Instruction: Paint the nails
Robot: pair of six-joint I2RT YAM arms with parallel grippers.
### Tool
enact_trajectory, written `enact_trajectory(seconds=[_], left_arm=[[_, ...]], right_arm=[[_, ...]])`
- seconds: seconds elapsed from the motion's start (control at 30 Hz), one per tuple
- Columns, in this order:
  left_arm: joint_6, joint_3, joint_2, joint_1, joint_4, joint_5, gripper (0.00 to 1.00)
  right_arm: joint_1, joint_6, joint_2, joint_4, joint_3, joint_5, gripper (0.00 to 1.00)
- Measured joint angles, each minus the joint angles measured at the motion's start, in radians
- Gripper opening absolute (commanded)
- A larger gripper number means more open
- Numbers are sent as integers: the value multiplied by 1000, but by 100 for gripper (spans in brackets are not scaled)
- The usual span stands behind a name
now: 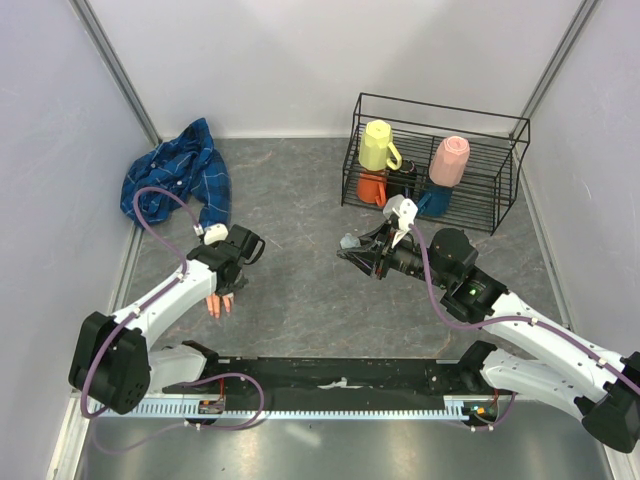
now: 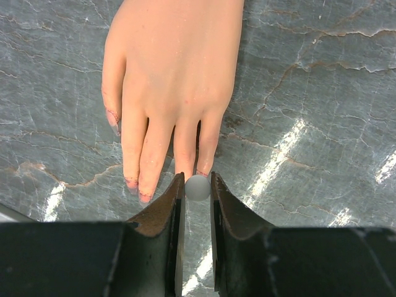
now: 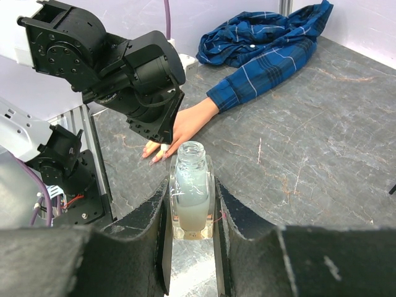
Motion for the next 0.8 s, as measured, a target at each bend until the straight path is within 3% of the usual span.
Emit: enact_trajectory(seconds=[0.8], left_arm=[[1,0,-4,0,1,-1,2]], right_arm=[[0,8,0,0,0,-3,0]])
